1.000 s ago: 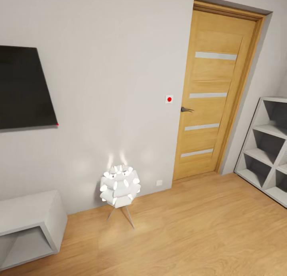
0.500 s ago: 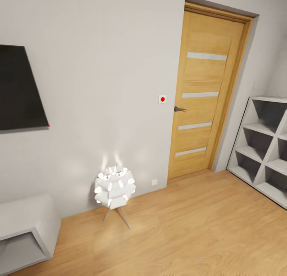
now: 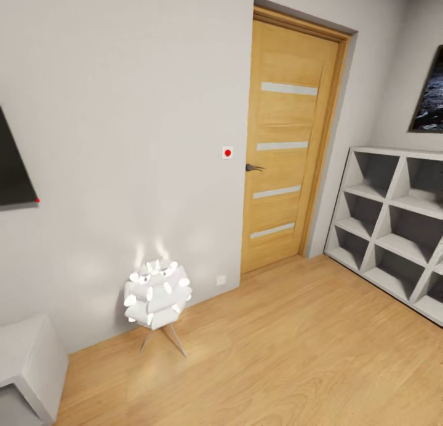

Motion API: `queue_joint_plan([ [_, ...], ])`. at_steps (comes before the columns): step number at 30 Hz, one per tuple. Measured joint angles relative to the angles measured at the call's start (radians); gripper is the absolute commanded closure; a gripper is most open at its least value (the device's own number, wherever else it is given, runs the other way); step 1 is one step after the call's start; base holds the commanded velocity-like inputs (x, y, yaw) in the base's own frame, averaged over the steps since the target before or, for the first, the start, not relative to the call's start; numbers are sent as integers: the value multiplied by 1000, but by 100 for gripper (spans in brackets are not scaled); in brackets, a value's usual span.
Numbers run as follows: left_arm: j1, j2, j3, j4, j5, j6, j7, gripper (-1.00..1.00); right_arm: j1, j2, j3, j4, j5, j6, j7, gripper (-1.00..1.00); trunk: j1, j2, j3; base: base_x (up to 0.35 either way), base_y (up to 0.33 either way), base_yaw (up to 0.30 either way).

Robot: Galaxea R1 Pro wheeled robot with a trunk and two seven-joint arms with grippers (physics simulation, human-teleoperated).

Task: Attach the digital camera to the camera tripod in the bedroom.

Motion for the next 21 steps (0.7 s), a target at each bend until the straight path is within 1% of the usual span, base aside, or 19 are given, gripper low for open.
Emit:
queue_joint_plan([
  [8,0,0,0,0,0,0,0,-100,0,0,0,0,0,1,-1,-100,0,0,0,0,209,-33],
  [21,0,0,0,0,0,0,0,-100,0,0,0,0,0,0,-1,-100,0,0,0,-10,40,-3],
])
